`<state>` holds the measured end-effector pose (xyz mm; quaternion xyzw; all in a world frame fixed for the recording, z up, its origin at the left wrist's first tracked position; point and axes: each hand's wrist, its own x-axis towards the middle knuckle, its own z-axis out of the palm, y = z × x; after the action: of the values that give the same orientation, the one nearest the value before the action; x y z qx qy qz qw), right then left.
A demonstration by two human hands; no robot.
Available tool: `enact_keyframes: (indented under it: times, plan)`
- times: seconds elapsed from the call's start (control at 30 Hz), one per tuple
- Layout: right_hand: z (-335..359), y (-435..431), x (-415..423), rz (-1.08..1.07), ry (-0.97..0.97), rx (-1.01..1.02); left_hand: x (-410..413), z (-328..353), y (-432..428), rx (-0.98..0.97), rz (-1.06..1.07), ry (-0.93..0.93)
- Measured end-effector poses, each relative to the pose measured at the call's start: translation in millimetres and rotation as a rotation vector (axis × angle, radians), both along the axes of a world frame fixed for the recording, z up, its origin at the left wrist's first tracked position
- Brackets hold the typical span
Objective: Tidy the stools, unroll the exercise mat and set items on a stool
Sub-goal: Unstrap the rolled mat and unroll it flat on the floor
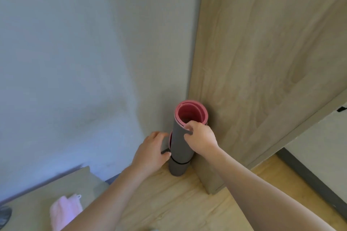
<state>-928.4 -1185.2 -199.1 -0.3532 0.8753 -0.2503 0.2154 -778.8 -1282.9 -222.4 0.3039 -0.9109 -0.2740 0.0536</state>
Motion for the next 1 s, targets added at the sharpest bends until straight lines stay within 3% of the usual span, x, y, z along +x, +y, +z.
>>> enact_keyframes:
  times: [0.27,0.43,0.6,1.0]
  plan:
    - [-18,-62,-43,0.006,0.033,0.178,-52,-20,-70,0.085,-0.045,-0.028]
    - [-39,-104,-51,0.012,-0.069,0.348,-67,-35,-110,0.124,-0.112,-0.052]
    - [-60,-117,-53,-0.011,-0.125,0.475,-80,-53,-133,0.167,-0.163,-0.077]
    - [-65,-97,-31,-0.054,-0.045,0.576,-92,-85,-128,0.182,-0.309,-0.114]
